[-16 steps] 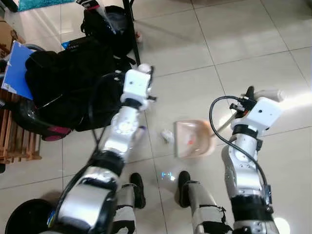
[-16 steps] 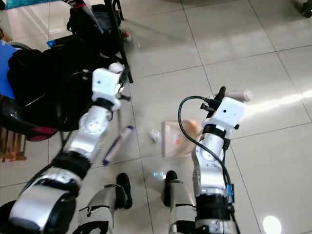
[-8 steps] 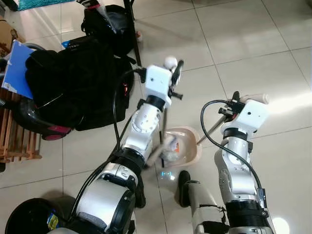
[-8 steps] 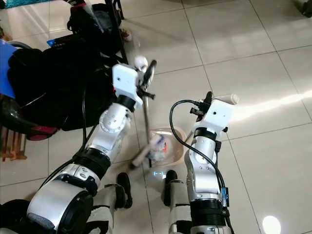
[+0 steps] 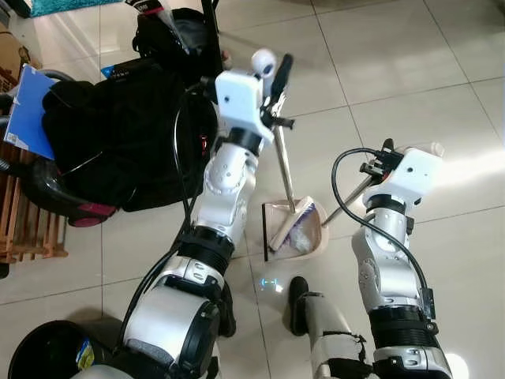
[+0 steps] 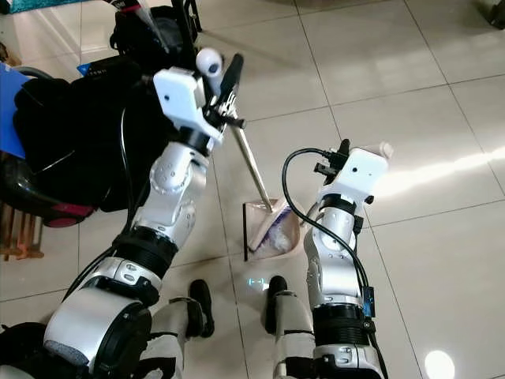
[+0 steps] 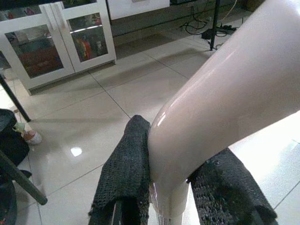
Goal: Sweep floor
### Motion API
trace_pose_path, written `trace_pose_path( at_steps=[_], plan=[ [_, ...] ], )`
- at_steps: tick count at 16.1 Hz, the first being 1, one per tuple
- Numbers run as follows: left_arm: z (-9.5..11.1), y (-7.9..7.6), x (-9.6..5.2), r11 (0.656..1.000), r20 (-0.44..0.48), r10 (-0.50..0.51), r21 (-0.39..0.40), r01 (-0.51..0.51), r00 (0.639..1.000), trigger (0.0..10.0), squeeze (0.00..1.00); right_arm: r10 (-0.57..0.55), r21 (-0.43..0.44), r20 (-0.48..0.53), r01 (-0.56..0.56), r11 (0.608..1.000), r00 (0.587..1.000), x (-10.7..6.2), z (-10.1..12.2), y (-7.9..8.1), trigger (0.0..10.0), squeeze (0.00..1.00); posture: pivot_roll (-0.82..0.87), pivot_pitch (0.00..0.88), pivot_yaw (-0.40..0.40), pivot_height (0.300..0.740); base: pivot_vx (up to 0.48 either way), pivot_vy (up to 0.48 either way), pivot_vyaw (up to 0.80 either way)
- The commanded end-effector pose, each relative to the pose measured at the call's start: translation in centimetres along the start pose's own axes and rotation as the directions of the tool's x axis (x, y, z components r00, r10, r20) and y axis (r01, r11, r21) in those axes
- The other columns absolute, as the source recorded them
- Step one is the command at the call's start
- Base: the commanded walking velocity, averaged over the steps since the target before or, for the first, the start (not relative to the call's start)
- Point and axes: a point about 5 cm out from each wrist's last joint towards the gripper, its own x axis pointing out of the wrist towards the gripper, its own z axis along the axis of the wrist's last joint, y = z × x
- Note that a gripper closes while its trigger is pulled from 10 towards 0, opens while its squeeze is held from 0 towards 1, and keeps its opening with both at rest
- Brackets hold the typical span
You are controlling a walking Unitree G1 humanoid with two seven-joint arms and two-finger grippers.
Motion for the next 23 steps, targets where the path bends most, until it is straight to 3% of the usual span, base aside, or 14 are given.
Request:
trace_pose_path(
  at_steps=[1,2,5,7,9,10,12,15,16,18,19,23],
  plan=[
    [2.1,-1.3,1.1,0.994,0.078,-0.077,-0.067,0.082,0.994,10.0,0.00,-0.007,0.005,-0.034,0.007,1.000,0.999,-0.2,-0.8,-0.4,10.0,0.00,0.02,0.346,0.070,0.740,0.000,0.000,0.00],
    [2.7,-0.8,0.9,0.990,0.079,-0.104,-0.087,0.110,0.991,10.0,0.00,-0.007,0.005,-0.030,0.007,1.000,1.000,0.0,-0.7,-0.5,10.0,0.00,0.02,0.344,0.072,0.740,0.000,0.000,0.00],
    [5.0,0.1,0.6,0.981,0.072,-0.192,-0.013,0.194,0.979,10.0,0.00,-0.021,-0.002,-0.031,0.021,1.000,0.999,0.4,-0.7,-1.3,10.0,0.00,0.02,0.342,0.072,0.740,0.000,0.000,0.00],
    [6.6,0.7,0.9,0.973,0.080,-0.227,-0.023,0.229,0.971,10.0,0.00,-0.034,-0.012,-0.041,0.033,0.999,0.999,0.7,-0.9,-2.0,10.0,0.00,0.02,0.327,0.065,0.740,0.000,0.000,0.00],
    [8.1,2.1,0.5,0.958,0.021,-0.278,0.078,0.275,0.960,10.0,0.00,-0.035,-0.023,-0.044,0.034,0.999,0.998,0.8,-0.9,-2.7,10.0,0.00,0.02,0.315,0.057,0.740,0.000,0.000,0.00],
    [8.3,2.6,0.4,0.958,0.010,-0.272,0.095,0.270,0.962,10.0,0.00,-0.034,-0.024,-0.044,0.033,0.999,0.998,0.9,-0.9,-2.8,10.0,0.00,0.03,0.311,0.054,0.740,0.000,0.000,0.00],
    [8.8,5.4,-0.2,0.968,-0.058,-0.156,0.190,0.165,0.986,10.0,0.00,-0.020,-0.025,-0.037,0.019,1.000,0.999,1.1,-0.6,-3.2,10.0,0.00,0.03,0.277,0.047,0.740,0.000,0.000,0.00],
    [7.2,7.4,-2.3,0.955,-0.152,-0.096,0.263,0.134,0.984,10.0,0.00,-0.031,-0.003,-0.046,0.030,1.000,0.998,1.0,-0.2,-3.7,10.0,0.00,0.00,0.241,0.057,0.740,0.000,0.000,0.00],
    [5.5,8.0,-5.1,0.967,-0.205,-0.018,0.243,0.069,0.979,10.0,0.00,-0.054,0.004,-0.033,0.054,0.999,0.998,0.4,0.4,-4.2,10.0,0.00,-0.03,0.214,0.064,0.740,0.000,0.000,0.00],
    [4.3,7.8,-6.9,0.976,-0.222,0.033,0.215,0.016,0.974,10.0,0.00,-0.072,0.012,-0.025,0.072,0.997,0.997,-0.1,1.2,-4.7,10.0,0.00,-0.04,0.203,0.054,0.740,0.000,0.000,0.00],
    [3.8,7.6,-7.5,0.978,-0.227,0.043,0.209,0.006,0.973,10.0,0.00,-0.071,0.013,-0.021,0.071,0.997,0.997,-0.2,1.7,-4.8,10.0,0.00,-0.04,0.188,0.049,0.740,0.000,0.000,0.00],
    [2.4,8.4,-9.6,0.945,-0.329,0.152,0.326,-0.039,0.932,10.0,0.00,-0.014,-0.002,-0.013,0.014,1.000,1.000,-0.3,3.8,-4.6,10.0,0.00,-0.04,0.152,0.030,0.740,0.000,0.000,0.00]
  ],
)
